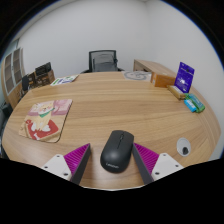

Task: Arrange mouse

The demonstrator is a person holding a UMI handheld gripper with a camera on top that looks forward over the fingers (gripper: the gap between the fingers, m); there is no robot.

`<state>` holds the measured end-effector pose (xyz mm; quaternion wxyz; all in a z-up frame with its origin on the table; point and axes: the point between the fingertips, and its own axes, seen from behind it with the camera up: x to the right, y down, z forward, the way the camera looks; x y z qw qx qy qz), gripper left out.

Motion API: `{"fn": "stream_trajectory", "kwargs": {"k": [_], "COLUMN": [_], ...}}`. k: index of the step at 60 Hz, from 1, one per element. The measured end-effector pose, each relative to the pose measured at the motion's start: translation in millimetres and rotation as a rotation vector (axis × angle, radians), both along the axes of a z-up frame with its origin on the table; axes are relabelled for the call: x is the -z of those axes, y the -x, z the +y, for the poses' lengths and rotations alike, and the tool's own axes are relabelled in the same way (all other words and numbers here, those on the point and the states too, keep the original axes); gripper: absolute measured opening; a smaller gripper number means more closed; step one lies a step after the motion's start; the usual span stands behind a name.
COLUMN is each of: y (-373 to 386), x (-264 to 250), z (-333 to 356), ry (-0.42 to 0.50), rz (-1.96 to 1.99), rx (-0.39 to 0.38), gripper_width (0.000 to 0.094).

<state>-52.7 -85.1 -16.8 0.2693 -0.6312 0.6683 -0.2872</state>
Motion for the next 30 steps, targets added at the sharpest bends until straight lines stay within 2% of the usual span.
{"fn": "stream_trajectory", "kwargs": {"k": [10,20,24,30], "y": [-15,-25,-26,-25], "x": [1,2,2,4], "z": [6,11,9,8], "ry": [0.01,0.012,0.02,0.015], "rz": [-0.005,-0.001,-0.005,-0.004], "rx": [-0.001,0.003,0.013,0.026], "gripper_width": [0.0826,0.0638,0.049,0.0437]}}
